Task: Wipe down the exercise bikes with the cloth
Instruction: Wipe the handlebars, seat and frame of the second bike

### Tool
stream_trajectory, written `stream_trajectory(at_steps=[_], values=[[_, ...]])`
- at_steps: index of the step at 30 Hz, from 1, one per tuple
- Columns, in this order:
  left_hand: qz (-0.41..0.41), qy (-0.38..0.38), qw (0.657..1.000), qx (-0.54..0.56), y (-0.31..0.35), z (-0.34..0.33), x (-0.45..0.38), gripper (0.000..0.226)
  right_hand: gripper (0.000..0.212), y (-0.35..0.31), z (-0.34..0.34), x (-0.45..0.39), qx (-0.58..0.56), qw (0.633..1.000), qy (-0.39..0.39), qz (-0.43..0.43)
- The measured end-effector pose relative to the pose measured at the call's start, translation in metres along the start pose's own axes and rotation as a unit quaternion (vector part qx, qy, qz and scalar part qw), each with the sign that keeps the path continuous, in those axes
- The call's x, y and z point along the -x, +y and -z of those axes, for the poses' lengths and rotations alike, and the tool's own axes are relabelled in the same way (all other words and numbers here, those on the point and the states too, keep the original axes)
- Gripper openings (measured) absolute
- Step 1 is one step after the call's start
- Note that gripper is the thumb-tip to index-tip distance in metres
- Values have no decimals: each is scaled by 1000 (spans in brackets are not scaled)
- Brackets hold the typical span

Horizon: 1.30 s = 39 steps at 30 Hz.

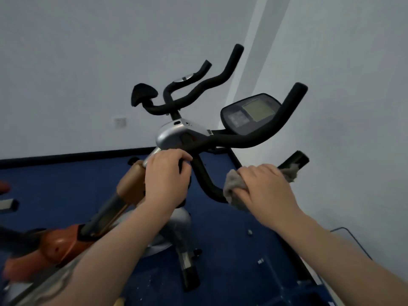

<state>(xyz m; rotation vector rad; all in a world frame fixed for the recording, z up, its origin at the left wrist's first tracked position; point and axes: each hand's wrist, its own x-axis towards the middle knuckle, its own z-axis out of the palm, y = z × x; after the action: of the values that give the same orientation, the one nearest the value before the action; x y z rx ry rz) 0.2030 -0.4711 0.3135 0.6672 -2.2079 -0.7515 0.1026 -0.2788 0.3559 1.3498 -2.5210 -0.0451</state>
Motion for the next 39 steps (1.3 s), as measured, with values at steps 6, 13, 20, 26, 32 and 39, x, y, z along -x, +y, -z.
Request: stream_trajectory(at_steps=[6,13,20,26,32,39], values=[[143,30,987,65,-14,-4,4,5,29,-71,-26,-43,15,990,-119,-70],[203,-5,971,122,-26,-7,2,16,38,-59,-27,-32,56,990,-132,-13],[151,-42,985,70,-25,-7,-2,17,53,-69,-38,-101,-166,950,-205,-168],[28,-96,994,-31,-43,5,-9,34,50,-58,-47,-87,-124,961,-199,-142],[-39,-167,985,22,-66,11,-20,28,47,-72,-46,-99,-190,949,-152,-202],[-37,-178,976,117,-79,9,-19,32,42,-67,-35,-63,-78,971,-166,-152]])
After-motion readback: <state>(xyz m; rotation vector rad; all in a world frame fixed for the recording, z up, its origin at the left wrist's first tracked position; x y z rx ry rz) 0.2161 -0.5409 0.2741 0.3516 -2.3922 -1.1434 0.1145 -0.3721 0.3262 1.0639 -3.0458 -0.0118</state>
